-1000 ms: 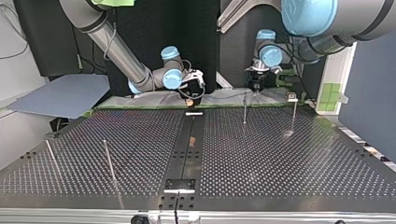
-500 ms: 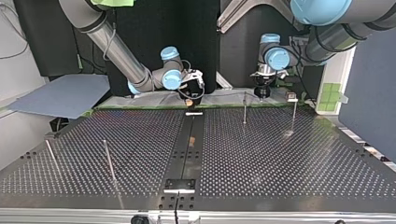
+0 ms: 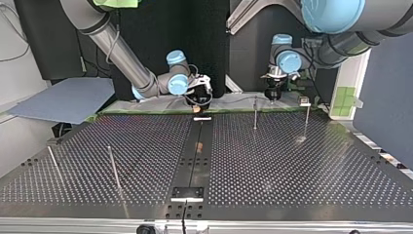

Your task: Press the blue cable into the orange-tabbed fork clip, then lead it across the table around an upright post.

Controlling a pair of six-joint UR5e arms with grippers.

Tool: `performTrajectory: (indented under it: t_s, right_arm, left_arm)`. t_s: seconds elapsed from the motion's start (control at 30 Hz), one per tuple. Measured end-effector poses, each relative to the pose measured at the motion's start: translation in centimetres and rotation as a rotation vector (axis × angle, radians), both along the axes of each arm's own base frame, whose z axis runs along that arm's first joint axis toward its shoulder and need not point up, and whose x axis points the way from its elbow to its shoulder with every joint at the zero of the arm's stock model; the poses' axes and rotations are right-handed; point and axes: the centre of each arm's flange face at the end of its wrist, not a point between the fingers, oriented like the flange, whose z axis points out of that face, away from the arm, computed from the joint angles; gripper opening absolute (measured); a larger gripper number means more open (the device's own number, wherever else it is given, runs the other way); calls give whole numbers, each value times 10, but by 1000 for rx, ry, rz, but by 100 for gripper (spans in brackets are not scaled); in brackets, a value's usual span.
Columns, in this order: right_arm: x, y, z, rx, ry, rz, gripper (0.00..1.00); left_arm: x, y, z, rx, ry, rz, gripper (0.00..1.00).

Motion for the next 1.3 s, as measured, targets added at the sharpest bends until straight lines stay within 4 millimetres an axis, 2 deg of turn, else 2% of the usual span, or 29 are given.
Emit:
performTrajectory:
  t_s: [0.2,0.63,0.93,1.3]
  right_arm:
    - [-2,-8,4,-6,-1,-8,0]
    - [-14,-39,21,-26,-3,-66,0]
    - [-26,-59,32,-48,25,-131,0]
    - [-32,-70,43,-80,70,-197,0]
  left_arm:
    - [10,0,-13,-1,38,-2,0]
    - [42,0,-5,-4,24,-5,0]
    - [49,-2,-28,4,73,-10,0]
    - [57,1,-27,4,111,-5,0]
